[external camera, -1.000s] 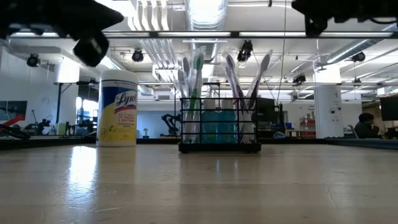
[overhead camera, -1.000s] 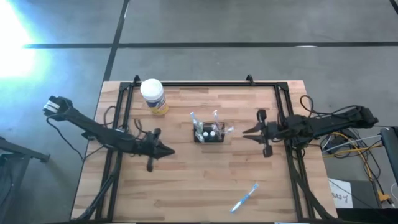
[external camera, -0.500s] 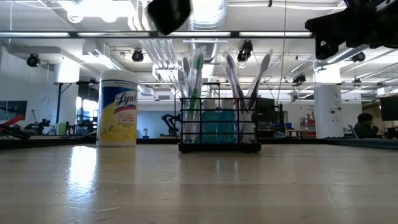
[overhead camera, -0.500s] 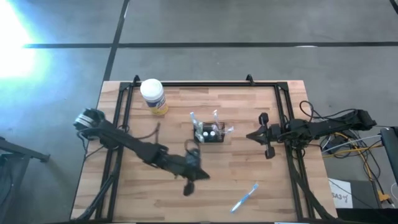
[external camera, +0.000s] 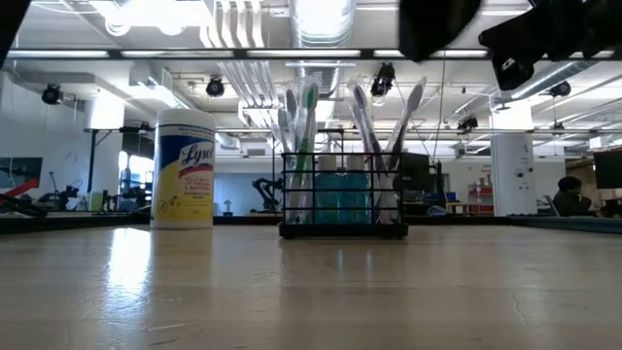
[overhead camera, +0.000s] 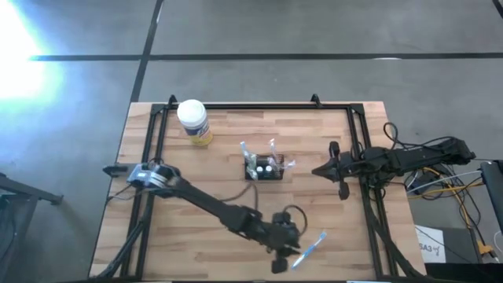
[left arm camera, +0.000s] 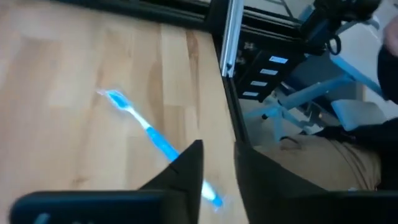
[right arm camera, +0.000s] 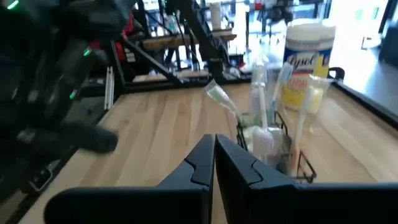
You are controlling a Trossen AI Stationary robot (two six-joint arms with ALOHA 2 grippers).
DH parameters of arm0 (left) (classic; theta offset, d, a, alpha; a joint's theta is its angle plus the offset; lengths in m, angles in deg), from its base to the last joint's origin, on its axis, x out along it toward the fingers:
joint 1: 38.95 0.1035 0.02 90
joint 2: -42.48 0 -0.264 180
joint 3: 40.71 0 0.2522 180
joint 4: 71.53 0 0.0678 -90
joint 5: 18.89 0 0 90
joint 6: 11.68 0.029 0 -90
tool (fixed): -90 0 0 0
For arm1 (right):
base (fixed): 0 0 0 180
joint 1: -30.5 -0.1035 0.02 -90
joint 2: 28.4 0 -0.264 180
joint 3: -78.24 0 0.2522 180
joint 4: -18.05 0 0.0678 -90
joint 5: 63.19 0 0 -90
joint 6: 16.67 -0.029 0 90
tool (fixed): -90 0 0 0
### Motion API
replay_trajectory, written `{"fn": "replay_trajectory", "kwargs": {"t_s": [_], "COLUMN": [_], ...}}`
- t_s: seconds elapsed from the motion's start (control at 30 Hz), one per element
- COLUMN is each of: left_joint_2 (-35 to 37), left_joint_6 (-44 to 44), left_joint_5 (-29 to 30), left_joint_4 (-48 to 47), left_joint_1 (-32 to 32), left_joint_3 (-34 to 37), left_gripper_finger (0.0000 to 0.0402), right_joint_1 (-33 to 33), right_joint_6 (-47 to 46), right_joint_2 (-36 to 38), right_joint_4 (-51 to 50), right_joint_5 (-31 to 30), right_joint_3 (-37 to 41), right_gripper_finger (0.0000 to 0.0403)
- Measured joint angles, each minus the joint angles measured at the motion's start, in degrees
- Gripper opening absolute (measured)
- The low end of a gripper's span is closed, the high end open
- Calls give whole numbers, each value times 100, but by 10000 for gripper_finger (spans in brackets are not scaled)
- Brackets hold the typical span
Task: Pick & Place toothbrushing station
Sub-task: Put the blue toothbrush into the black mesh organizer
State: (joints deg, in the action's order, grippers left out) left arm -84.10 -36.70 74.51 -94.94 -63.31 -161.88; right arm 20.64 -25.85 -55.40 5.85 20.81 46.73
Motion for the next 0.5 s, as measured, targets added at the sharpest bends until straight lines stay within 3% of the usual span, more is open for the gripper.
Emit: {"fn": "replay_trajectory", "kwargs": {"t_s": [0.2,0.37,0.5], "left_joint_2": [-1157,-2165,-2296], "left_joint_6": [-732,-949,-1215], "left_joint_5": [-10,-18,-143], "left_joint_4": [-481,-1082,-471], "left_joint_1": [15,28,58], "left_joint_3": [-1414,-2705,-2347], "left_gripper_finger": [164,202,210], "right_joint_1": [0,1,0], "right_joint_6": [-139,-165,-276], "right_joint_2": [15,15,37], "right_joint_4": [-1040,-1429,-1511], "right_joint_5": [4,2,3], "right_joint_3": [-555,-834,-906], "right_gripper_finger": [13,13,13]}}
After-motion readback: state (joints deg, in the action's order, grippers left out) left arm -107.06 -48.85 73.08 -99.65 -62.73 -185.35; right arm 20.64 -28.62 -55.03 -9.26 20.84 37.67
